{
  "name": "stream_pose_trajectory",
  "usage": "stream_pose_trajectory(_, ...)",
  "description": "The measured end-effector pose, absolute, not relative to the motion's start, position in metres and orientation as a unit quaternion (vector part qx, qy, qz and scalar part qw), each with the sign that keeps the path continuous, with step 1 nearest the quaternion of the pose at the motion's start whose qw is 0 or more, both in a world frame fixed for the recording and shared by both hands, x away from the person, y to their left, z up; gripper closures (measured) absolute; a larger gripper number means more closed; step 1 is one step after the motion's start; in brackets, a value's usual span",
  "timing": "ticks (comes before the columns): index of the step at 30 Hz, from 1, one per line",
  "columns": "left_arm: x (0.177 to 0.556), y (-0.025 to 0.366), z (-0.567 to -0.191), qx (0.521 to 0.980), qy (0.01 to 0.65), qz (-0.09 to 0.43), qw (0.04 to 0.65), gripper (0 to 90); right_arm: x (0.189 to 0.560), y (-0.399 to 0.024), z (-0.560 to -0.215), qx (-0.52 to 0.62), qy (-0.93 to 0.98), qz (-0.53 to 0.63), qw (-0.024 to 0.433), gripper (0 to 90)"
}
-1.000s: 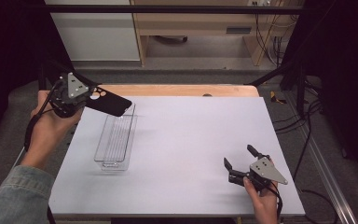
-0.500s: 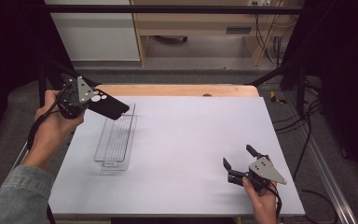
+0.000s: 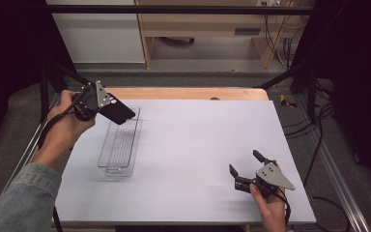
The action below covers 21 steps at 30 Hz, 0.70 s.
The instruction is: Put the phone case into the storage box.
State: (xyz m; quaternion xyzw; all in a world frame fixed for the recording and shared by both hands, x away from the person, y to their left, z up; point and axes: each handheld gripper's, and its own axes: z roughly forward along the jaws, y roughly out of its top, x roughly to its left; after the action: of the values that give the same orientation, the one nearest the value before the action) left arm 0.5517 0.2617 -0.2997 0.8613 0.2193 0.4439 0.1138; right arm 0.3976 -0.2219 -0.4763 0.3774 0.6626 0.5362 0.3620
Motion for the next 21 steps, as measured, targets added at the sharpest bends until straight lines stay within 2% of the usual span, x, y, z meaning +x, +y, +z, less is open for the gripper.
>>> stream_pose_trajectory(10,0.573,0.254,-0.3,0.875,0.179,0.441,0.085,85.0,0.397,-0.219,-0.477,0.375,0.653,0.556,0.351,6.0)
stream_pose_trajectory(21,0.583,0.249,-0.309,0.886,0.162,0.429,0.068,85.0,0.397,-0.221,-0.48,0.387,0.645,0.562,0.346,5.7)
